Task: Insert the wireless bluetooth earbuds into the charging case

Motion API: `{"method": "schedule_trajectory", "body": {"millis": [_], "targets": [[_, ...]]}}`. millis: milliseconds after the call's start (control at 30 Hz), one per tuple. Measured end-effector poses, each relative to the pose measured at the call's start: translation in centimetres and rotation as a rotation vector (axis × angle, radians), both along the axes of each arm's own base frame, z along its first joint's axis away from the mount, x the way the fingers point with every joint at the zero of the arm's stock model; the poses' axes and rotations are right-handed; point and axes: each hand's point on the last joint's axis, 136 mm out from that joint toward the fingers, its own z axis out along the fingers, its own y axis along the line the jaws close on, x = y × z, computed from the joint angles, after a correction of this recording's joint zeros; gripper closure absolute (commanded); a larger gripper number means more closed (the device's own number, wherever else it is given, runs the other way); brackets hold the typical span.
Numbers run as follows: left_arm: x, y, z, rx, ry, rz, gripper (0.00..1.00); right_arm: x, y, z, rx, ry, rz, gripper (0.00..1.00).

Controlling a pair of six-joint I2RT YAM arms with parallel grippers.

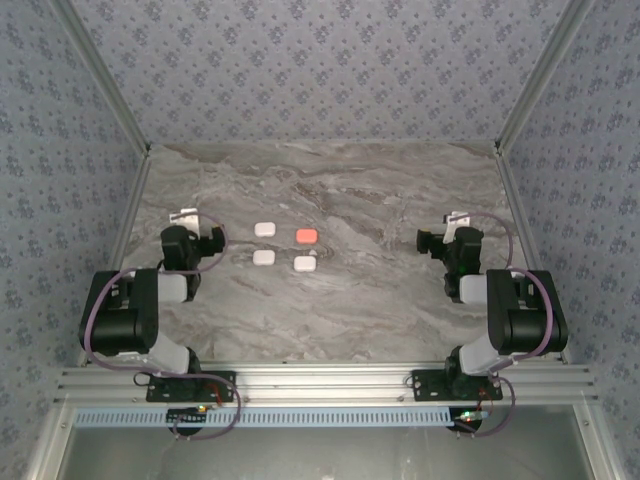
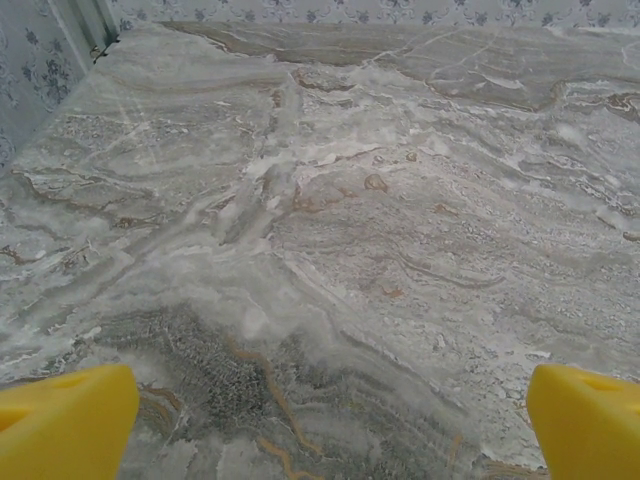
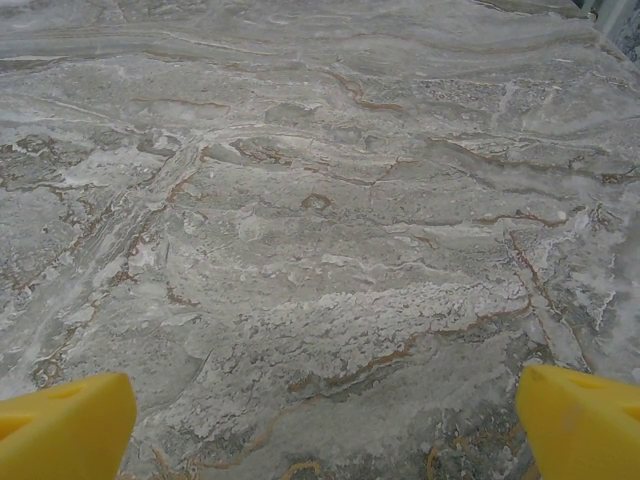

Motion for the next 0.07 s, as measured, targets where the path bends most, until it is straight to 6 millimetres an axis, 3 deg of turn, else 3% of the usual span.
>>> {"method": "schedule_trajectory", "body": {"millis": [67], "targets": [[-0.03,-0.05,-0.08,0.0,0.003,-0.001,0.01,0.0,0.01,0.0,0.0,0.0,0.001,0.0]]}}
